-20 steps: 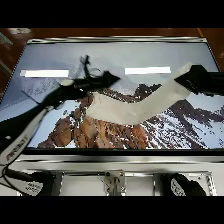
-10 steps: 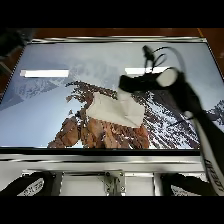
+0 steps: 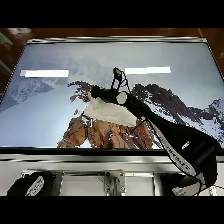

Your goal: Fold the shirts.

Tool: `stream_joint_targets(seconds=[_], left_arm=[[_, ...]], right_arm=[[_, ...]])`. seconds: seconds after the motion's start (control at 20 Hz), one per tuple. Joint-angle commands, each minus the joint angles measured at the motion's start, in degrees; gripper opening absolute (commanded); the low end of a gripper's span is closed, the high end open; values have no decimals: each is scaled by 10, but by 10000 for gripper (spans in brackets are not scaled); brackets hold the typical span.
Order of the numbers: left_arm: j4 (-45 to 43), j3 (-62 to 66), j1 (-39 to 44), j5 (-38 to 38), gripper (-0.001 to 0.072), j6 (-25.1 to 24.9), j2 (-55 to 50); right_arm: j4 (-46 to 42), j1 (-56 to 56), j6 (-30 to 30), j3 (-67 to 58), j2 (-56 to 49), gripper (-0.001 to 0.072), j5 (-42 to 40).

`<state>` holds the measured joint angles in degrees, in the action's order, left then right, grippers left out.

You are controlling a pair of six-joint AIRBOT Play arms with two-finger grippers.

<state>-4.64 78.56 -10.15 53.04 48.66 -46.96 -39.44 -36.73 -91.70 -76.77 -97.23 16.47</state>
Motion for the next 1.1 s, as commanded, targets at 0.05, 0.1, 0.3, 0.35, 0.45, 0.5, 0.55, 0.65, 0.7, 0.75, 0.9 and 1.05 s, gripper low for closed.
stream_joint_targets(seconds=[0.05, 0.1, 0.3, 0.35, 0.45, 0.5, 0.55, 0.65, 0.7, 0.75, 0.9, 1.05], left_arm=[[-37, 0, -4, 6, 49, 22, 5], [-47, 0, -4, 6, 49, 22, 5], [-82, 0, -4, 6, 49, 22, 5], [-96, 0, -4, 6, 49, 22, 5], [-135, 0, -4, 6, 49, 53, 5], [-157, 0, -4, 8, 49, 74, 5], [-172, 0, -4, 14, 49, 87, 5], [-194, 0, -4, 23, 49, 106, 5], [-197, 0, -4, 26, 49, 111, 5], [-198, 0, -4, 26, 49, 113, 5], [-198, 0, -4, 26, 49, 113, 5], [-198, 0, -4, 26, 49, 113, 5]], right_arm=[[27, 31, 23, 0, 15, 567, 41], [10, 53, 36, 0, 28, 567, 85], [-197, 188, 23, 0, 100, 567, 351], [-264, 223, -8, 0, 113, 572, 426], [-365, 293, -63, 6, 116, 600, 572], [-360, 324, -68, 30, 114, 599, 605], [-324, 348, -67, 61, 111, 600, 603], [-235, 375, -56, 123, 107, 600, 538], [-203, 374, -46, 144, 105, 600, 494], [-186, 367, -37, 155, 101, 602, 462], [-146, 334, -19, 156, 69, 641, 409], [-62, 311, 32, 156, 35, 641, 374]])
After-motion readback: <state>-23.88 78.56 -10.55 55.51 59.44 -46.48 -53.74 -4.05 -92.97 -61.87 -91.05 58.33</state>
